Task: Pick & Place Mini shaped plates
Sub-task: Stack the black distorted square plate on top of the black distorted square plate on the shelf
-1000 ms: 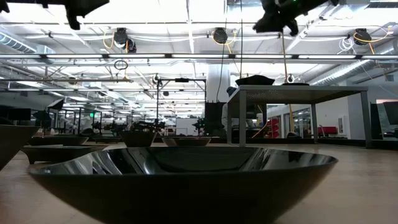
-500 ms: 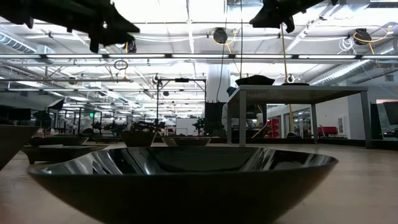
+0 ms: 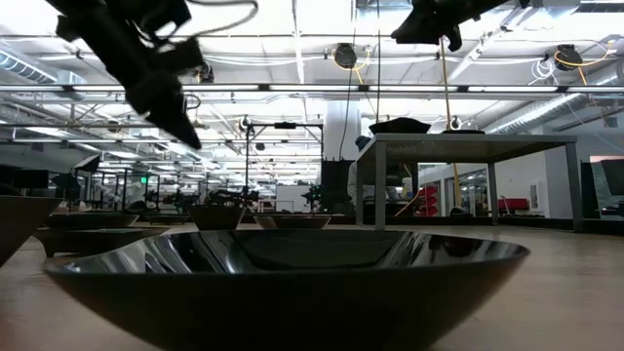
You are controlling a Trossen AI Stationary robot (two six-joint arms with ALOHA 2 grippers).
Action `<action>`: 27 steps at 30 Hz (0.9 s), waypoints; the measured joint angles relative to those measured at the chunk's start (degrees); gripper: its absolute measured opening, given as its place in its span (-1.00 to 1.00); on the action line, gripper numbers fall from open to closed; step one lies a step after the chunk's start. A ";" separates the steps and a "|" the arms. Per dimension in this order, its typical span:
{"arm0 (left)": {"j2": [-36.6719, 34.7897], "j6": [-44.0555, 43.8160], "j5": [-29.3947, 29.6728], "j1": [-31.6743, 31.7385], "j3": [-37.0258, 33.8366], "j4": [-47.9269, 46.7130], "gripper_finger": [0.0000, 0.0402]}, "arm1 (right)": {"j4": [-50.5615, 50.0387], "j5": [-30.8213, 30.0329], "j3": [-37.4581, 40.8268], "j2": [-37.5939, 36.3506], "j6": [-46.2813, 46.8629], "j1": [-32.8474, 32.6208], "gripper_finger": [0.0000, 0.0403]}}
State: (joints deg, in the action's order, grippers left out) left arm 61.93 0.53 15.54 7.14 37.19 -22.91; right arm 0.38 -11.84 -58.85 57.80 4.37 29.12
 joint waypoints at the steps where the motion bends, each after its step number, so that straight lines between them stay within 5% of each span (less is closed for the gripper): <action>1: 1.57 1.06 -1.23 0.02 0.02 -0.20 -0.14 | -0.03 0.00 0.00 0.00 -0.52 0.00 -0.61; 5: 7.72 4.42 -4.04 -0.02 0.02 0.06 -0.14 | -0.14 0.00 0.00 0.00 -0.99 0.02 -0.62; 22: 26.39 10.82 0.67 2.11 0.11 12.91 -0.14 | -4.11 -0.01 0.02 0.02 -1.01 0.02 -0.63; 27: 27.77 10.81 0.56 2.48 0.17 13.23 -0.38 | -4.14 -0.02 0.02 0.02 -1.84 0.02 -0.63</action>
State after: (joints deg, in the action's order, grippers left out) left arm 89.70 11.34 16.10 9.62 37.36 -9.68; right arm -3.75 -11.86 -58.83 57.82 2.53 29.15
